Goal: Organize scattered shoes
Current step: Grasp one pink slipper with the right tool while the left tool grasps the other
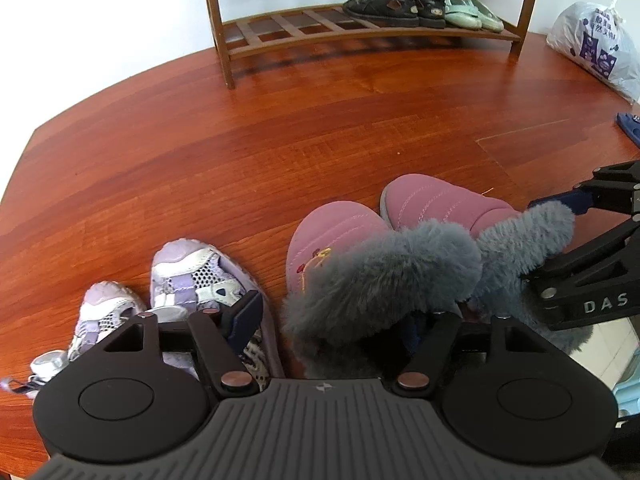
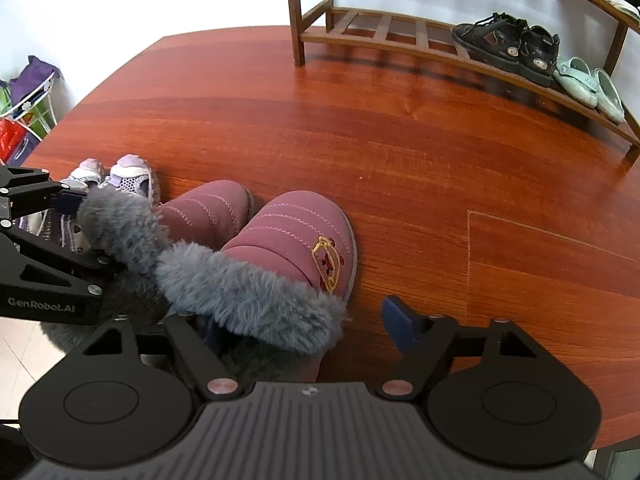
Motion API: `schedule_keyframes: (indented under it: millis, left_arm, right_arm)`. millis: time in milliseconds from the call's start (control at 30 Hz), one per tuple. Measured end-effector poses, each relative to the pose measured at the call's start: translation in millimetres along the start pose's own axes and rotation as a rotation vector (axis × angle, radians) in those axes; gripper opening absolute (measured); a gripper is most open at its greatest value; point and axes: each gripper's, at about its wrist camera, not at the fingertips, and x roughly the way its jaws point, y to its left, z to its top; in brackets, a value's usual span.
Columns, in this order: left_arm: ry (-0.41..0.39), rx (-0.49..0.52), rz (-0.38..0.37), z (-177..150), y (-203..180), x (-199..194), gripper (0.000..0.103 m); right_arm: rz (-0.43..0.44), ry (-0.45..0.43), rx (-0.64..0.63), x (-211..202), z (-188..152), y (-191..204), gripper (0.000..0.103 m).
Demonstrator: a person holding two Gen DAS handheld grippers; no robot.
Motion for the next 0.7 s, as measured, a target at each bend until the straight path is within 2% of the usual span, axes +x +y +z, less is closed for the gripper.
schedule_keyframes:
  millis: [67, 100, 167, 267, 367, 700]
  left_arm:
    - [-0.003, 0.002, -0.003, 0, -1, 4, 0.060]
    - [-0.004, 0.000, -0.006, -1, 0, 5, 0.054]
    - [-0.001, -0.033, -0.030, -2, 2, 9, 0.046]
    - [-0.008, -0.060, -0.034, -1, 4, 9, 0.042]
    - [-0.004, -0.099, -0.054, 0, 8, 9, 0.041]
    - [-0.055, -0.110, -0.075, 15, 3, 2, 0.041]
  right_arm:
    - [0.008, 0.006, 0.017, 3, 0, -1, 0.071]
    - [0.011, 0.009, 0.025, 5, 1, -2, 0.070]
    - [0.019, 0.015, 0.042, 8, 1, -3, 0.059]
    - [0.030, 0.025, 0.067, 13, 2, -5, 0.045]
    - [0.038, 0.020, 0.089, 12, 3, -8, 0.042]
    - [0.047, -0.029, 0.136, 2, 16, -26, 0.041]
